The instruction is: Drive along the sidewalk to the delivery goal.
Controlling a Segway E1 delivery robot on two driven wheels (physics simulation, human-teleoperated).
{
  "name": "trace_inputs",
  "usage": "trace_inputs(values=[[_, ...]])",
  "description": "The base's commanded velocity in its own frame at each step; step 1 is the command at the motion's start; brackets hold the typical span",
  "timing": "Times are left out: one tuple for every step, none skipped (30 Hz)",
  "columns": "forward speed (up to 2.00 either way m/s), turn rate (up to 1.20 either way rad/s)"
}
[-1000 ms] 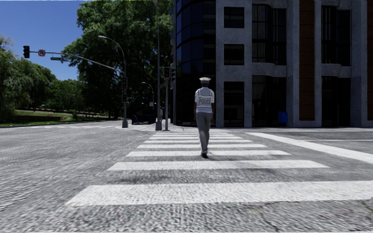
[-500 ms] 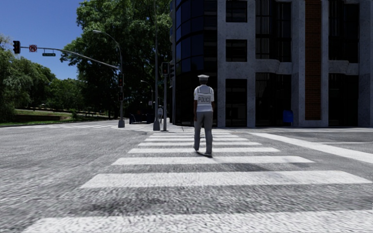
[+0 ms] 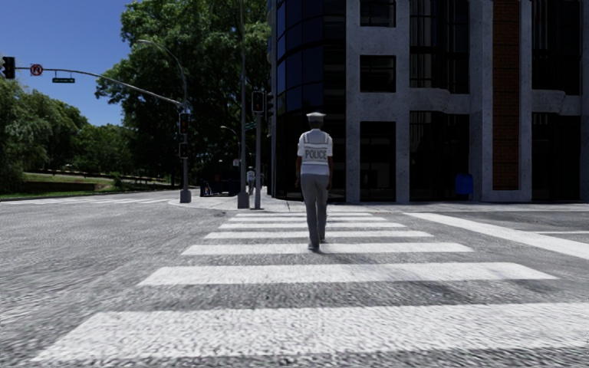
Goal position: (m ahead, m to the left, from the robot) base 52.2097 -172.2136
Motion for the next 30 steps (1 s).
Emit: trace_inputs(values=[[1.51,0.00],[1.51,0.00],[1.51,0.00],[1.51,0.00],[1.51,0.00],[1.51,0.00],[1.51,0.00],[1.51,0.00],[1.51,0.00],[1.51,0.00],[1.51,0.00],[1.51,0.00],[1.51,0.00],[1.52,0.00],[1.52,0.00],[1.61,0.00],[1.72,0.00],[1.75,0.00],[1.75,0.00],[1.76,0.00],[1.77,0.00],[1.77,0.00],[1.77,0.00],[1.77,0.00],[1.77,0.00],[1.77,0.00],[1.77,0.00],[1.77,0.00],[1.76,0.00],[1.76,0.00]])
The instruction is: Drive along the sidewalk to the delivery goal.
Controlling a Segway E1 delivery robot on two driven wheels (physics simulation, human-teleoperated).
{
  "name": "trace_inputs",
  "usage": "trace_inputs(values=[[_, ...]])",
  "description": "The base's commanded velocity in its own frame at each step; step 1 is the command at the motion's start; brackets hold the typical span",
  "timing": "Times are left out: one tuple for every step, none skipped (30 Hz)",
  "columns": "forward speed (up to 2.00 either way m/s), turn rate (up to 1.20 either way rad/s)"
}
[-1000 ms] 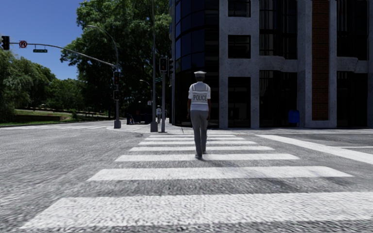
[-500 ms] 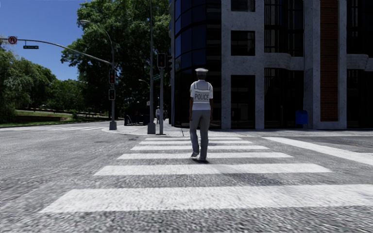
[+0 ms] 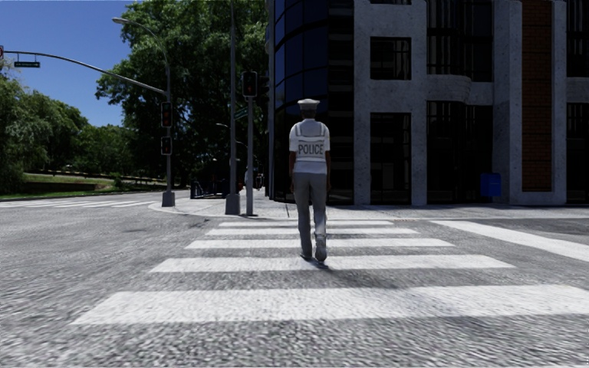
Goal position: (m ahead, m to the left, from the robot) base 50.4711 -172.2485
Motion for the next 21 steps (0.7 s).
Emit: trace_inputs(values=[[1.76,0.00],[1.74,0.00],[1.74,0.00],[1.74,0.00],[1.73,0.00],[1.72,0.00],[1.71,0.00],[1.71,0.00],[1.68,0.00],[1.64,0.00],[1.60,0.00],[1.60,0.00],[1.57,0.00],[1.55,0.00],[1.55,0.00],[1.53,0.00],[1.52,0.00],[1.52,0.00],[1.52,0.00],[1.52,0.00],[1.52,0.00]])
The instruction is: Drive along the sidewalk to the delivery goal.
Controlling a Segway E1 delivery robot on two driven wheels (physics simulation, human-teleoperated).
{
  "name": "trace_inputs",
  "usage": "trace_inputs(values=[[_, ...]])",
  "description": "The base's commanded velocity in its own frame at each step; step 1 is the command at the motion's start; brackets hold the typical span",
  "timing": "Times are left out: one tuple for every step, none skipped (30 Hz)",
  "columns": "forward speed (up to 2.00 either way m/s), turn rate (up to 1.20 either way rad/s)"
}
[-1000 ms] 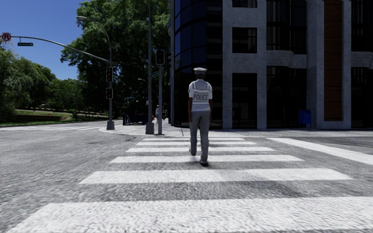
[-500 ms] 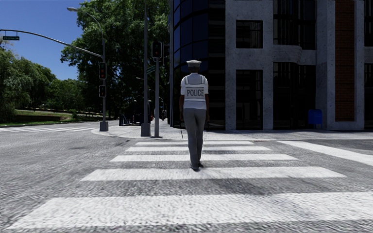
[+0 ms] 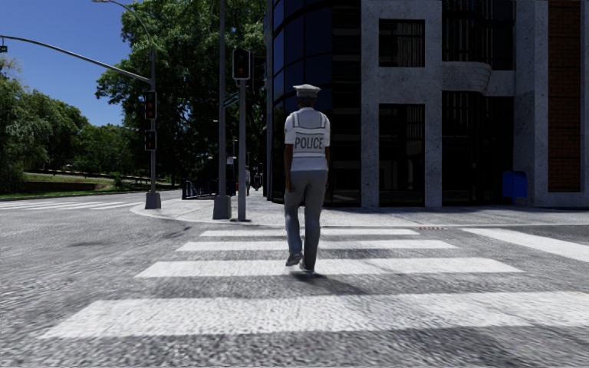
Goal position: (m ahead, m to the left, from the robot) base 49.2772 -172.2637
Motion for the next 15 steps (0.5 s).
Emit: trace_inputs(values=[[1.51,0.00],[1.51,0.00],[1.48,0.00],[1.44,0.00],[1.41,0.00],[1.41,0.00],[1.35,0.00],[1.32,0.00],[1.31,0.00],[1.31,0.00],[1.31,0.00],[1.31,0.00],[1.31,0.00],[1.30,0.00],[1.30,0.00]])
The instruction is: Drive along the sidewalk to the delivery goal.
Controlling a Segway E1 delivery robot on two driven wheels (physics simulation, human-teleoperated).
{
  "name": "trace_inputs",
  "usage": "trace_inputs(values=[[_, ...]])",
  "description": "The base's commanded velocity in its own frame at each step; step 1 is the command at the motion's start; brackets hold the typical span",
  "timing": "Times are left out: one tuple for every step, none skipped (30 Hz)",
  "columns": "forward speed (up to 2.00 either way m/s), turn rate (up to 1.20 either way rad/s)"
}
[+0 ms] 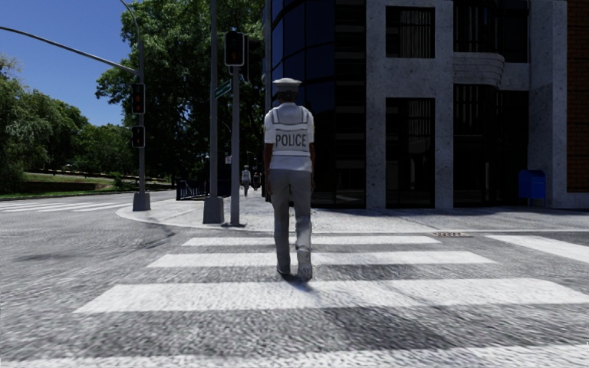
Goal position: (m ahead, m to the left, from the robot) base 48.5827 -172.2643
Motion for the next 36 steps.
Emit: trace_inputs(values=[[1.30,0.00],[1.30,0.00],[1.30,0.00],[1.30,0.00],[1.30,0.00],[1.30,0.00],[1.30,0.00],[1.30,0.00],[1.30,0.00],[1.30,0.00],[1.30,0.00],[1.30,0.00],[1.30,0.00],[1.30,0.00],[1.30,0.00],[1.30,0.00],[1.30,0.00],[1.30,0.00],[1.30,0.00],[1.30,0.00],[1.30,0.00],[1.30,0.00],[1.30,0.00],[1.29,0.00],[1.29,0.00],[1.29,0.00],[1.29,0.00],[1.29,0.00],[1.29,0.00],[1.29,0.00],[1.29,0.00],[1.29,0.00],[1.29,0.00],[1.26,-0.02],[1.20,-0.12],[1.20,-0.12]])
